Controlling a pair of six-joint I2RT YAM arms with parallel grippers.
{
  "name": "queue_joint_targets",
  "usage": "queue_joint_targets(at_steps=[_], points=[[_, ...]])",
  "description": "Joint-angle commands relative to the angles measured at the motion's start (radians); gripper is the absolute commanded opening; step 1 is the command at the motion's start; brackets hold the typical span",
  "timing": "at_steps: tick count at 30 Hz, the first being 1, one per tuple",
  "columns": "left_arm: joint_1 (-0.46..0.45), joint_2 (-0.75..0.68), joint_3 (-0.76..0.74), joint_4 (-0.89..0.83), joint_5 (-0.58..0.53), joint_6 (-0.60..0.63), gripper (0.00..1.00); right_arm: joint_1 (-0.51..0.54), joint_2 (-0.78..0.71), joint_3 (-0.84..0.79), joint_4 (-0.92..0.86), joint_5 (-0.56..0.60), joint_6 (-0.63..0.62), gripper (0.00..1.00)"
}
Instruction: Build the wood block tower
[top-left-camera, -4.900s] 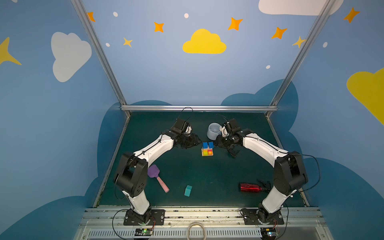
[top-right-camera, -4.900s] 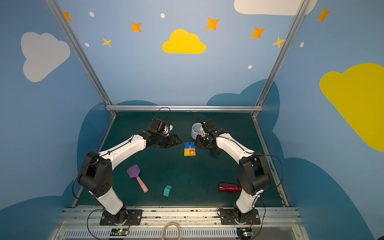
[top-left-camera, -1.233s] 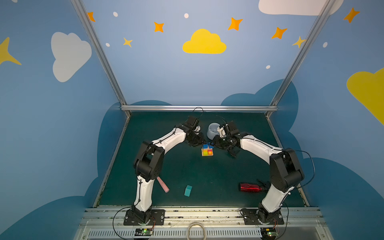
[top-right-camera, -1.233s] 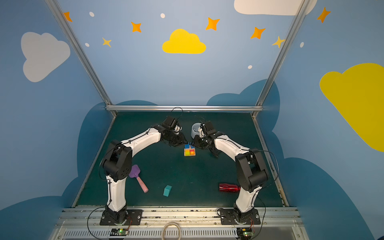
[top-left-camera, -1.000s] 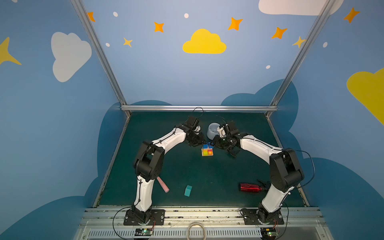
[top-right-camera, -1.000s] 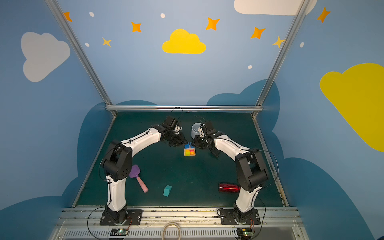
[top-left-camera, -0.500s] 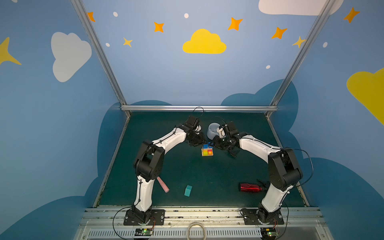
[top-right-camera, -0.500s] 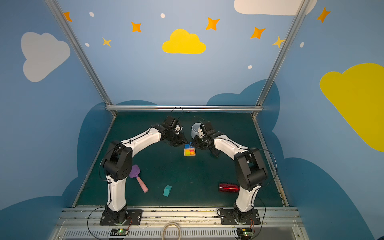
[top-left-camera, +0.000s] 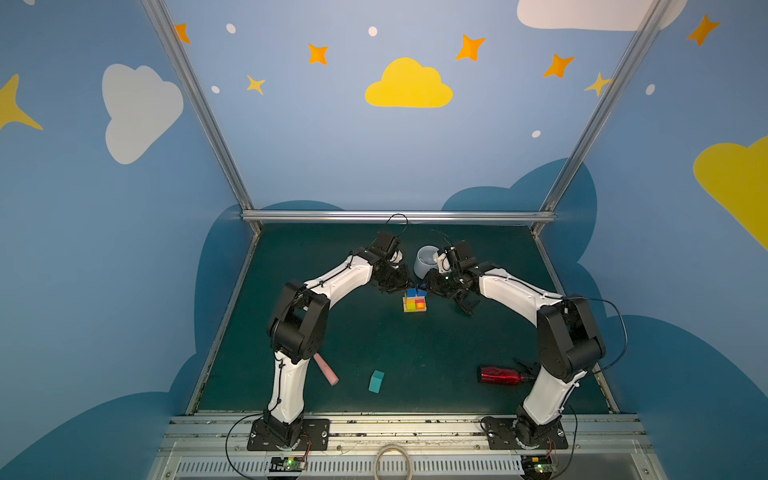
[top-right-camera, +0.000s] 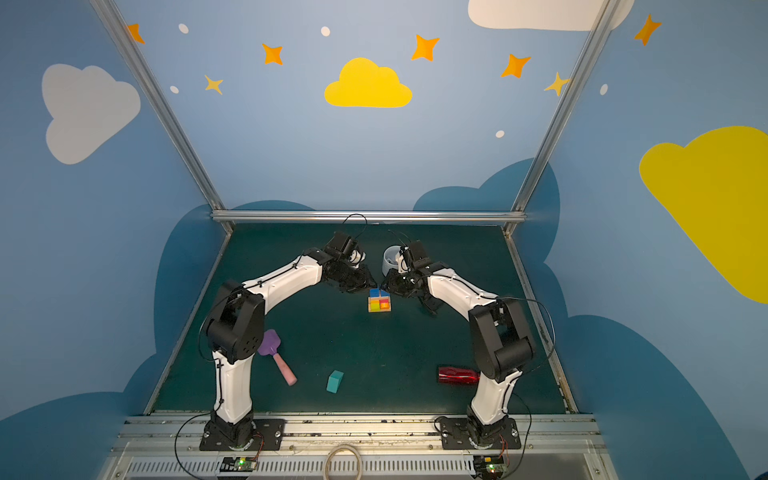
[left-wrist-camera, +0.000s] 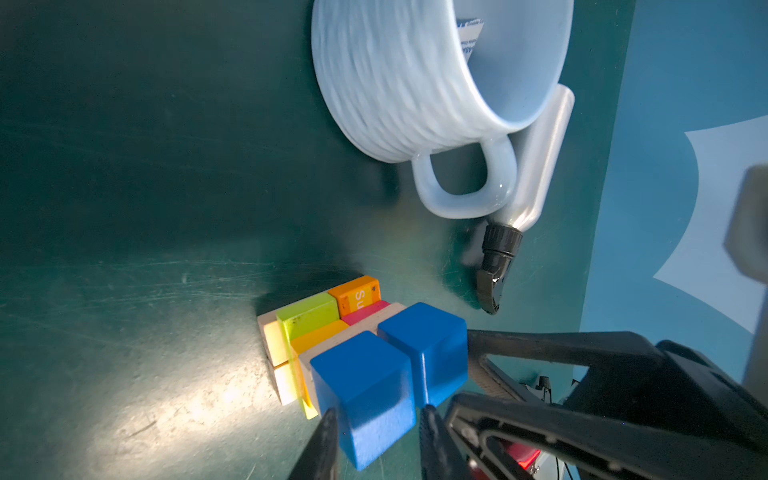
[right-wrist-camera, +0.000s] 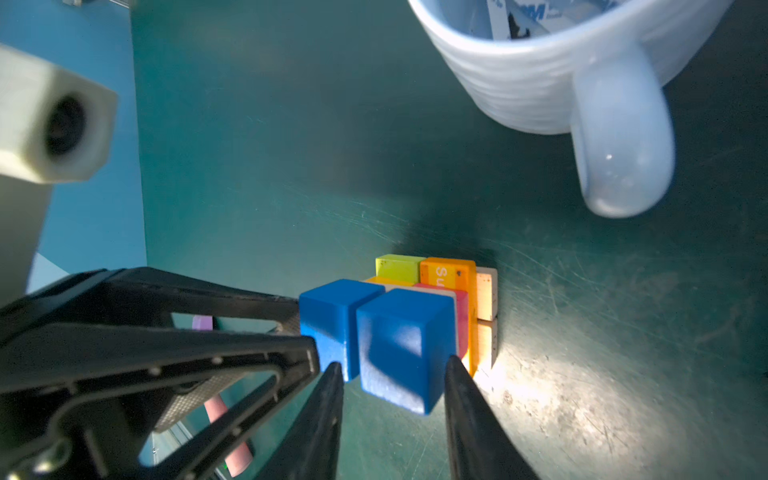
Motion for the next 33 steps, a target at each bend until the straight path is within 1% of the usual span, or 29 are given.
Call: queue_joint_targets(at_steps=[1,8,20,33], points=[[-0.003,0.022,0.032,-0.010,-0.004,-0.004,0.35,-0.004,0.015,0.030,-0.017,0.010,-0.019,0.40],[-0.004,0.020,0.034,-0.012,-0.005,-0.002,0.34,-0.007,0.032,0.044,-0.022,0.006,-0.024,0.39],[-0.003,0.027,0.041,-0.020,-0.004,-0.005,0.33,-0.006,0.040,0.048,-0.017,-0.011,-0.021,0.33],[-0.002,0.023,0.033,-0.015,0.003,-0.014,0.33,-0.005,0.049,0.054,-0.017,-0.018,-0.022,0.33]])
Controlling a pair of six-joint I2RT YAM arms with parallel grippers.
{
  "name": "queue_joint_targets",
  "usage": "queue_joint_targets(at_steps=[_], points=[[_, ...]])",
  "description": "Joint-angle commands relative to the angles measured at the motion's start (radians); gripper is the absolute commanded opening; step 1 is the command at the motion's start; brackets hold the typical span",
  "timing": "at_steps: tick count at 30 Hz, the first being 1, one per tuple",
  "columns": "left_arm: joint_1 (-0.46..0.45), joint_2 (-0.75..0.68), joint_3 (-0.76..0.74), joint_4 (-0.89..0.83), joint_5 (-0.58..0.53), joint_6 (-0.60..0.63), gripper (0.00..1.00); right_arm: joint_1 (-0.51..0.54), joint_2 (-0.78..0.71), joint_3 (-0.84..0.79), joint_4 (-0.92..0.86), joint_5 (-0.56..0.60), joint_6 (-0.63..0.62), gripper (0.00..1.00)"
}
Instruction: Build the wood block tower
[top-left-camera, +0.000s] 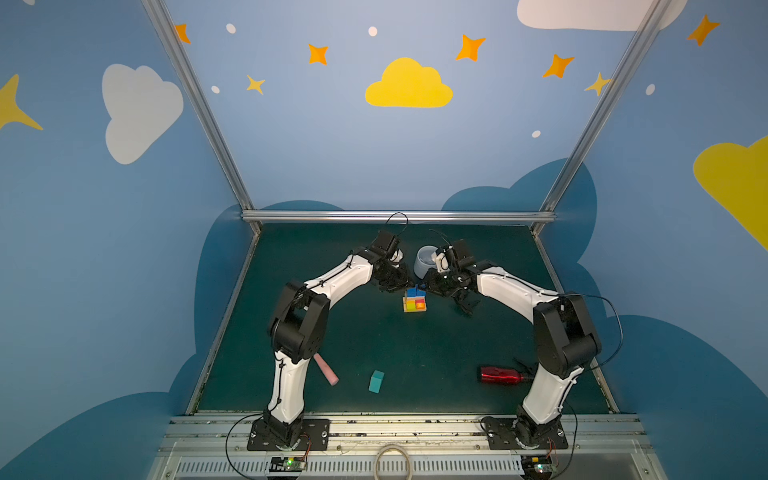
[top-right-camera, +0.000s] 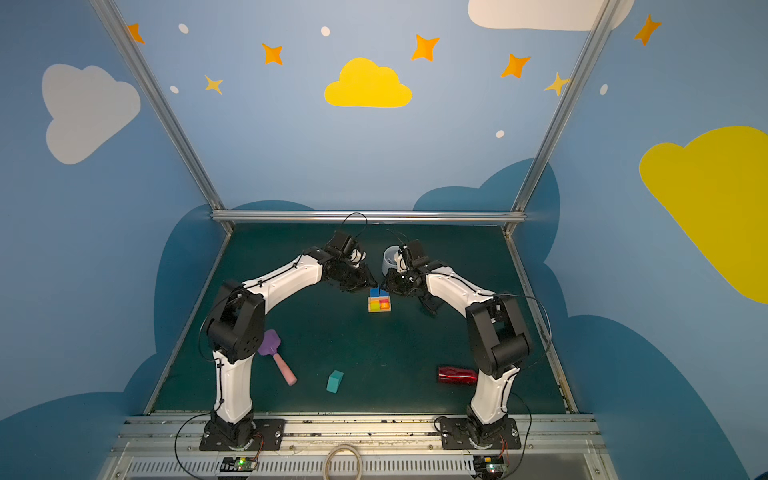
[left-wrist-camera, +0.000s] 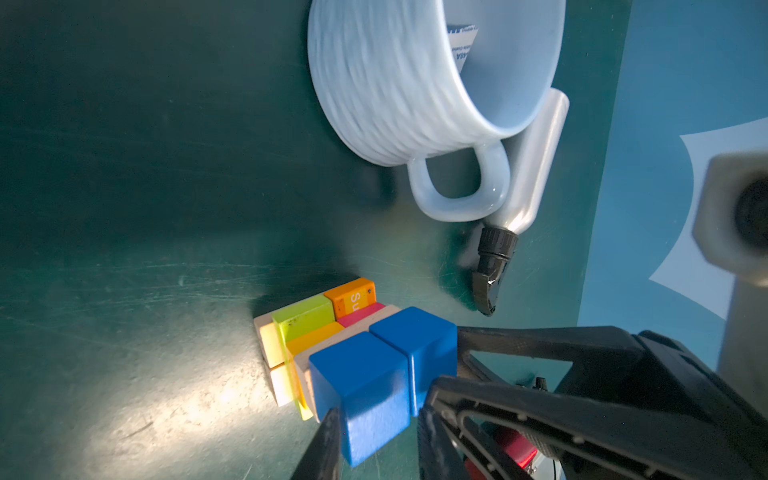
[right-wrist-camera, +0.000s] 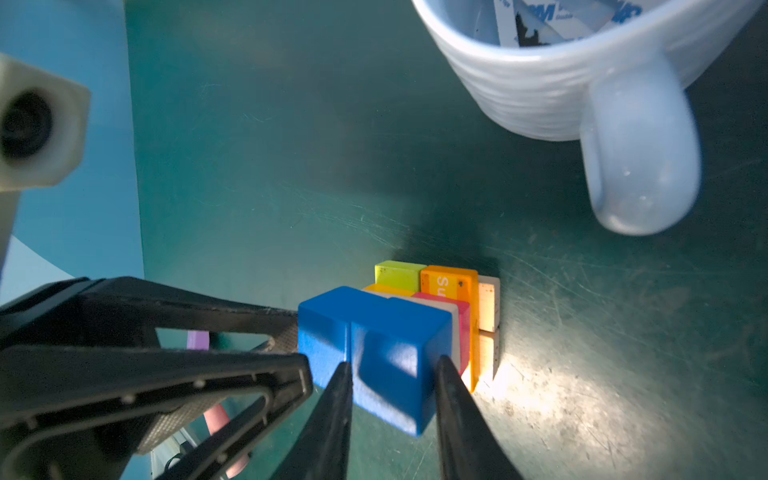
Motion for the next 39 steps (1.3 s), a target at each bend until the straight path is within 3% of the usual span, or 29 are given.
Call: queue_joint_targets(at_steps=[1,15,39], points=[[-0.004,0.020,0.018,-0.008,0.006,-0.007,0.32,-0.004,0.019,0.034,-0.009,-0.010,-0.010,0.33],[-0.004,0.015,0.010,-0.009,0.005,-0.010,0.32,-0.009,0.022,0.050,-0.018,0.003,-0.015,0.42],[-0.006,0.009,0.002,-0.010,0.008,-0.016,0.31,-0.009,0.046,0.073,-0.015,-0.010,-0.013,0.34]])
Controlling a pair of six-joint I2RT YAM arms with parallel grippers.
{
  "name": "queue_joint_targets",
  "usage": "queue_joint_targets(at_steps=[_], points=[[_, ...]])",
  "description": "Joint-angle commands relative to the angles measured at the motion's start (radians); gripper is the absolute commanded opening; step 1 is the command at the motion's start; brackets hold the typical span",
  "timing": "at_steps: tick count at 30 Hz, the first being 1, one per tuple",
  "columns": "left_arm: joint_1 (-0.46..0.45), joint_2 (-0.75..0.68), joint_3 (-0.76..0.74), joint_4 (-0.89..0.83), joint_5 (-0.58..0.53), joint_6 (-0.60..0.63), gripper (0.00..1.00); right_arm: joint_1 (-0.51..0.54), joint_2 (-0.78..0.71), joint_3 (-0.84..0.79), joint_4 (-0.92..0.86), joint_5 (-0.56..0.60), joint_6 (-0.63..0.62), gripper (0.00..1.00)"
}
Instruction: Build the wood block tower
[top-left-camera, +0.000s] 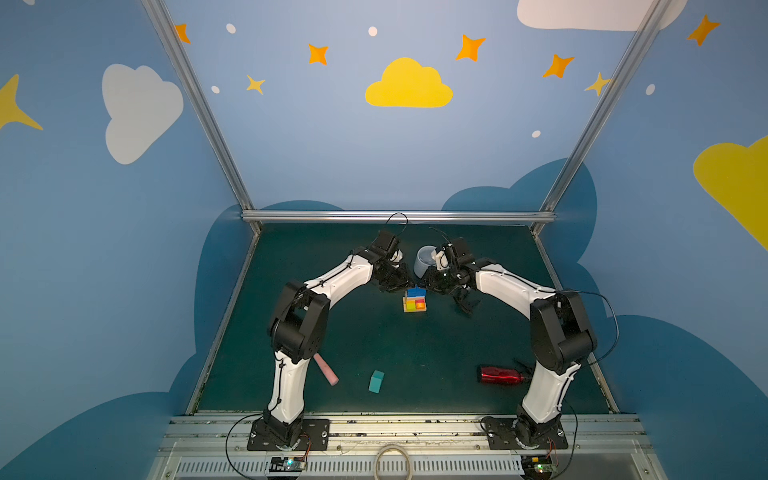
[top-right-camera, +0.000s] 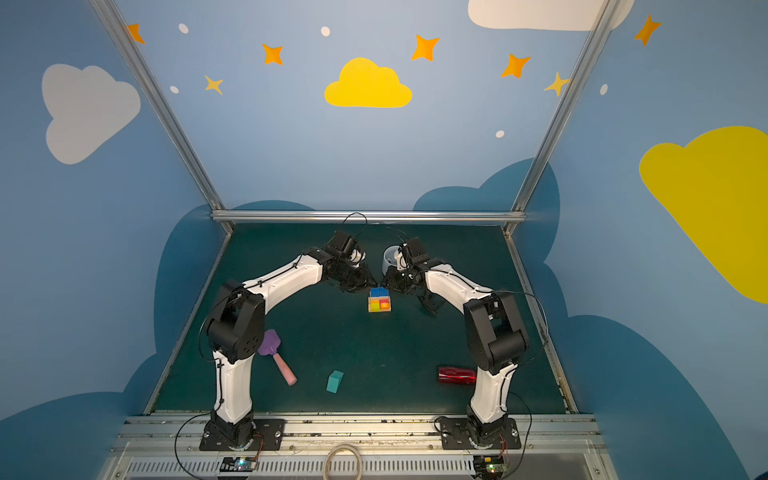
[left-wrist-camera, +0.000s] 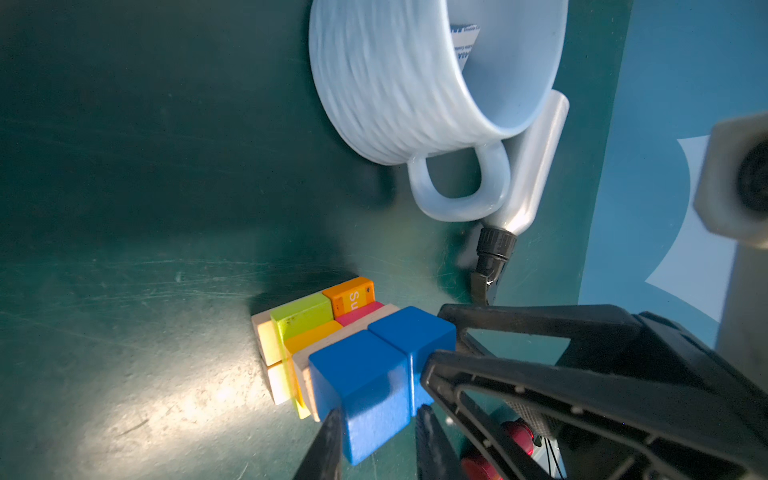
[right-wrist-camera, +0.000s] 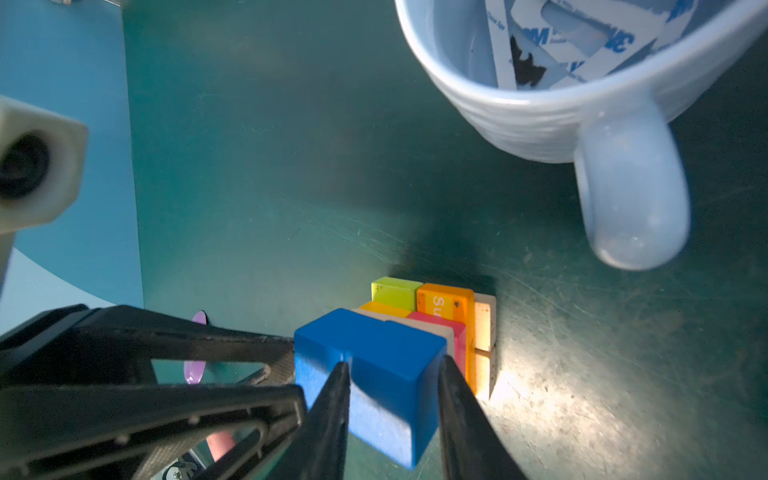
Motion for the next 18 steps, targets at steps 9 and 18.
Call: queue_joint_targets(at_steps=[9,18], points=[[-0.003,0.005,-0.001,-0.013,0.005,-0.004,0.31,-0.002,0.023,0.043,-0.007,-0.017,-0.007,0.34],[-0.004,-0.002,-0.007,-0.012,0.005,-0.006,0.31,-0.002,0.030,0.047,-0.003,-0.025,-0.004,0.33]])
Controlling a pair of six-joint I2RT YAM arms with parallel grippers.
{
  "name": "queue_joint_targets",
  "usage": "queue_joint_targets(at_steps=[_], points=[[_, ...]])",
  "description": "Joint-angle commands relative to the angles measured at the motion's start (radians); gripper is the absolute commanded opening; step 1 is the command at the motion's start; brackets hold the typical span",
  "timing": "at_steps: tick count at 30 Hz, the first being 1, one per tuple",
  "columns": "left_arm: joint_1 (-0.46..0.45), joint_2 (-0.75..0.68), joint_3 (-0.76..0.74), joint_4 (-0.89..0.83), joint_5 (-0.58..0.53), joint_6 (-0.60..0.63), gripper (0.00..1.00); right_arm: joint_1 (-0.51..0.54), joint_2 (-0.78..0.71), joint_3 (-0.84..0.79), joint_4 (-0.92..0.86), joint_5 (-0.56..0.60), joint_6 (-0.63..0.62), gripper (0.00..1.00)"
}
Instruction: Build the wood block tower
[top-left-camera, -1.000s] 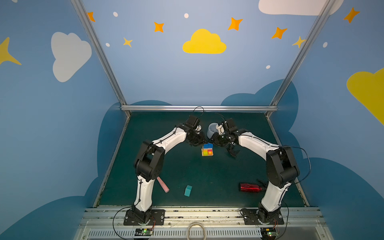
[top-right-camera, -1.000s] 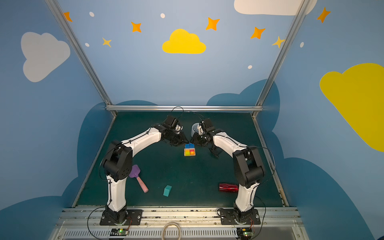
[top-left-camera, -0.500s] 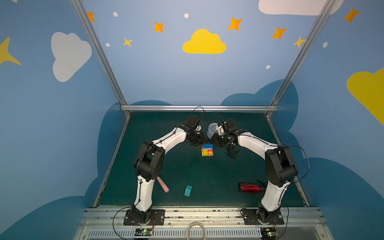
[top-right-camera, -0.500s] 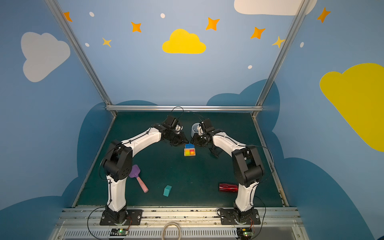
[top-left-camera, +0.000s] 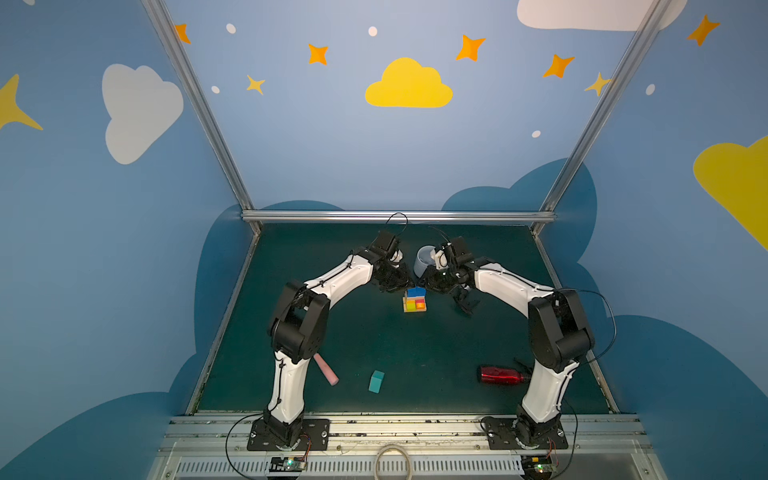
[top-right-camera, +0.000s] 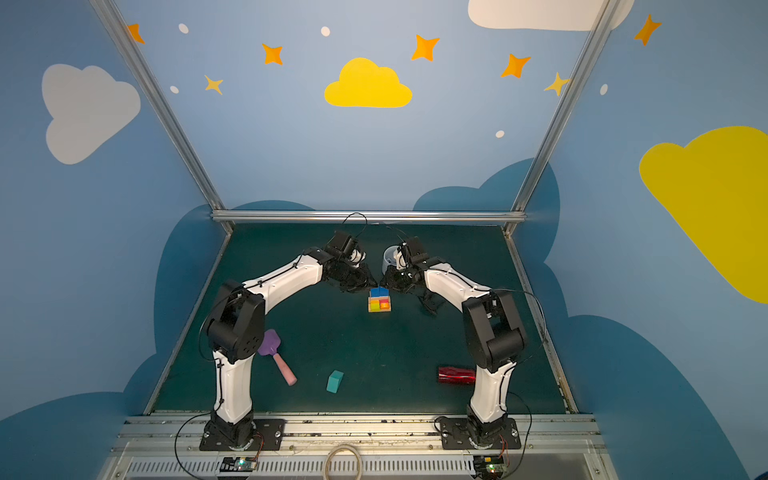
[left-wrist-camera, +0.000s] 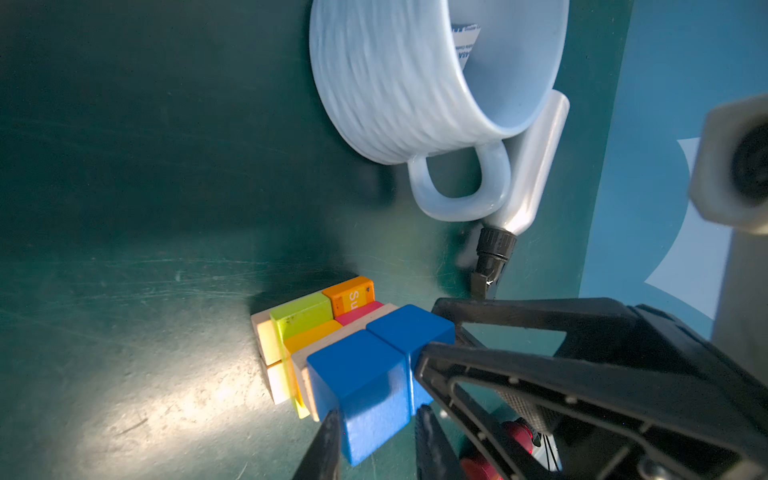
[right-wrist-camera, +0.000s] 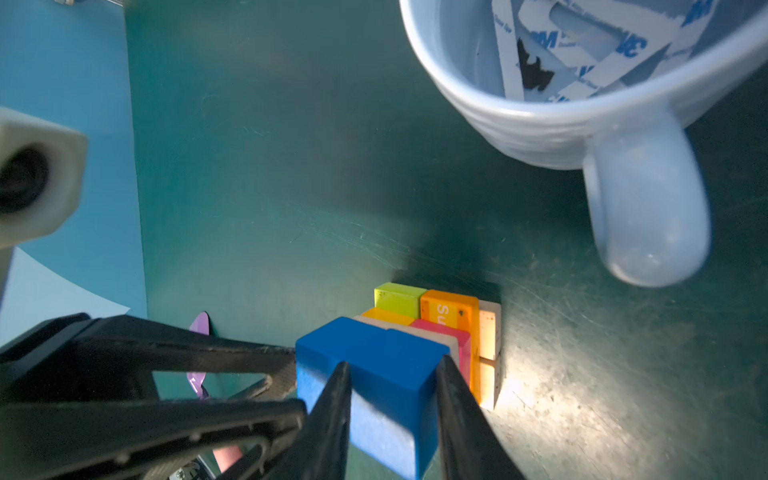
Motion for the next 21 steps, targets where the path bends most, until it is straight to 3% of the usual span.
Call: queue_joint_targets(at_steps=[1,21], points=[[-0.003,-0.003,-0.007,-0.012,0.005,-0.002,0.31,-0.003,0.010,0.031,-0.004,-0.015,-0.004,0.34],[-0.004,-0.015,-0.010,-0.005,0.009,-0.006,0.31,0.001,-0.009,0.030,-0.004,-0.014,-0.004,0.33]])
